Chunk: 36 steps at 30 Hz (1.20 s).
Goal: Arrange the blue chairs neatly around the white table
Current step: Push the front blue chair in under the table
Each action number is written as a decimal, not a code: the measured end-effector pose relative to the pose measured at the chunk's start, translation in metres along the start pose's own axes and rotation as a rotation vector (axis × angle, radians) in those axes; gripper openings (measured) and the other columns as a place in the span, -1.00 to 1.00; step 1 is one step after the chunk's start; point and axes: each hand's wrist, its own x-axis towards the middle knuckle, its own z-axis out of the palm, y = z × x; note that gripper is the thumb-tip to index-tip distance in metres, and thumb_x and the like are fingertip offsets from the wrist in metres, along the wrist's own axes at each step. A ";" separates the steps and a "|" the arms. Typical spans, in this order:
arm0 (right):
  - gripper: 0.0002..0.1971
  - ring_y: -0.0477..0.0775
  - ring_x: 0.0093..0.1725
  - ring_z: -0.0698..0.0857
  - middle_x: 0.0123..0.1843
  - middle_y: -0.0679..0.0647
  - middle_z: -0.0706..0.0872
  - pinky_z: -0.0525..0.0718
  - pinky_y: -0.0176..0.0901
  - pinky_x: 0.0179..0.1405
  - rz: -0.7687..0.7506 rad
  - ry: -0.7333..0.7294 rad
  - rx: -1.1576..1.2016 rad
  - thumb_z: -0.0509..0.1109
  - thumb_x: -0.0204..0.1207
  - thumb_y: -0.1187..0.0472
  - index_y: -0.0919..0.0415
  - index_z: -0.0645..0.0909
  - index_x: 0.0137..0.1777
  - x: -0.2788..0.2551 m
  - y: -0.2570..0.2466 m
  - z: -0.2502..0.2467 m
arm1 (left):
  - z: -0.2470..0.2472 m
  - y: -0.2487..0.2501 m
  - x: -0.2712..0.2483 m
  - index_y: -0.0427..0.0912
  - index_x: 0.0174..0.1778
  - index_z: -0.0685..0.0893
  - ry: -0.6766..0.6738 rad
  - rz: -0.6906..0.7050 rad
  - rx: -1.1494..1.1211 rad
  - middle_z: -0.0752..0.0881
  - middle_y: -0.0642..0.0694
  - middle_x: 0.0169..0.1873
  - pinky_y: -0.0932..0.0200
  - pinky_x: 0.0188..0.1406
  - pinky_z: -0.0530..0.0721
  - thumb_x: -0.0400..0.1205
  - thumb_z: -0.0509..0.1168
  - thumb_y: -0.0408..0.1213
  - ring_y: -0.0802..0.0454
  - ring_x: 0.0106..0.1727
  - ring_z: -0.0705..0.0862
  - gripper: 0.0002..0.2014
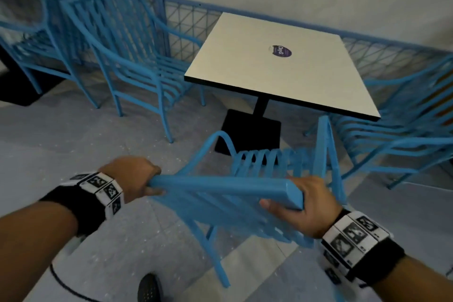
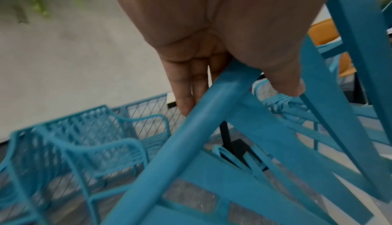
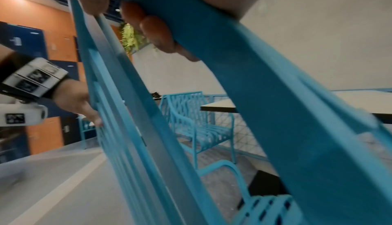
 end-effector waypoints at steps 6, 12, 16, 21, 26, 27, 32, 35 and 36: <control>-0.59 -0.15 -0.60 0.59 -0.51 -0.18 0.68 0.46 -0.37 -0.67 0.107 0.185 0.088 0.23 0.16 -0.59 -0.31 0.58 -0.47 -0.056 0.050 -0.062 | -0.060 0.073 -0.016 0.03 0.25 0.73 0.137 0.066 0.227 0.83 -0.10 0.13 -0.03 0.14 0.78 0.65 0.27 0.33 -0.16 0.17 0.80 -0.51; -0.26 0.19 -0.38 0.75 -0.41 0.23 0.75 0.73 0.20 -0.41 0.285 0.204 0.138 0.31 -0.01 -0.65 0.10 0.64 -0.34 -0.100 0.103 -0.065 | -0.065 0.120 -0.034 0.05 0.27 0.72 0.198 0.104 0.363 0.83 -0.06 0.14 -0.01 0.16 0.77 0.66 0.24 0.35 -0.14 0.20 0.80 -0.50; -0.33 0.00 -0.28 0.79 -0.28 -0.01 0.83 0.75 0.08 -0.28 0.420 0.175 0.085 0.20 -0.17 -0.74 -0.25 0.70 -0.37 -0.135 0.126 -0.056 | -0.048 0.147 -0.041 0.02 0.25 0.72 0.154 0.153 0.332 0.81 -0.06 0.18 -0.05 0.22 0.76 0.67 0.26 0.29 -0.15 0.24 0.78 -0.54; -0.80 -0.18 -0.18 0.79 -0.15 -0.26 0.82 0.75 -0.04 -0.18 0.394 0.014 0.021 0.36 0.20 -0.44 -0.53 0.62 -0.17 -0.168 0.138 -0.044 | -0.016 0.177 -0.038 -0.03 0.21 0.72 0.116 0.191 0.299 0.78 -0.06 0.23 -0.09 0.28 0.74 0.66 0.28 0.27 -0.15 0.32 0.73 -0.54; -0.45 0.05 0.08 0.79 0.07 0.01 0.84 0.66 -0.16 0.14 0.563 -0.091 -0.130 0.56 0.11 -0.25 -0.13 0.72 0.13 -0.193 0.159 -0.030 | 0.010 0.207 -0.035 -0.02 0.21 0.71 0.113 0.241 0.259 0.77 -0.02 0.25 -0.08 0.26 0.72 0.67 0.25 0.29 -0.10 0.37 0.69 -0.53; -0.26 0.04 0.07 0.78 0.08 0.00 0.83 0.64 -0.20 0.15 0.603 -0.102 -0.143 0.47 0.01 -0.41 -0.06 0.70 0.20 -0.197 0.163 -0.027 | 0.014 0.211 -0.034 0.00 0.22 0.70 0.104 0.248 0.253 0.76 -0.01 0.25 -0.07 0.26 0.72 0.68 0.24 0.29 -0.09 0.38 0.68 -0.54; -0.26 0.07 0.02 0.79 0.08 0.07 0.83 0.62 -0.18 0.22 0.689 -0.077 -0.112 0.61 0.02 -0.28 0.04 0.70 0.22 -0.204 0.183 -0.020 | 0.027 0.224 -0.032 0.00 0.15 0.72 0.094 0.237 0.185 0.77 0.02 0.17 -0.05 0.20 0.71 0.66 0.24 0.28 -0.07 0.31 0.69 -0.56; -0.21 0.18 0.05 0.78 0.09 0.15 0.83 0.70 0.03 0.21 0.721 -0.075 -0.086 0.63 -0.12 -0.35 -0.13 0.69 0.19 -0.206 0.195 -0.023 | 0.036 0.232 -0.029 -0.01 0.16 0.71 0.098 0.223 0.154 0.76 0.02 0.19 -0.07 0.23 0.71 0.65 0.26 0.27 -0.07 0.33 0.68 -0.56; -0.15 0.19 0.05 0.78 0.08 0.13 0.83 0.72 0.09 0.18 0.715 -0.088 -0.086 0.58 -0.15 -0.42 -0.12 0.68 0.21 -0.209 0.198 -0.023 | 0.040 0.234 -0.028 -0.02 0.18 0.71 0.089 0.224 0.146 0.75 0.02 0.20 -0.07 0.24 0.71 0.66 0.26 0.26 -0.06 0.34 0.68 -0.56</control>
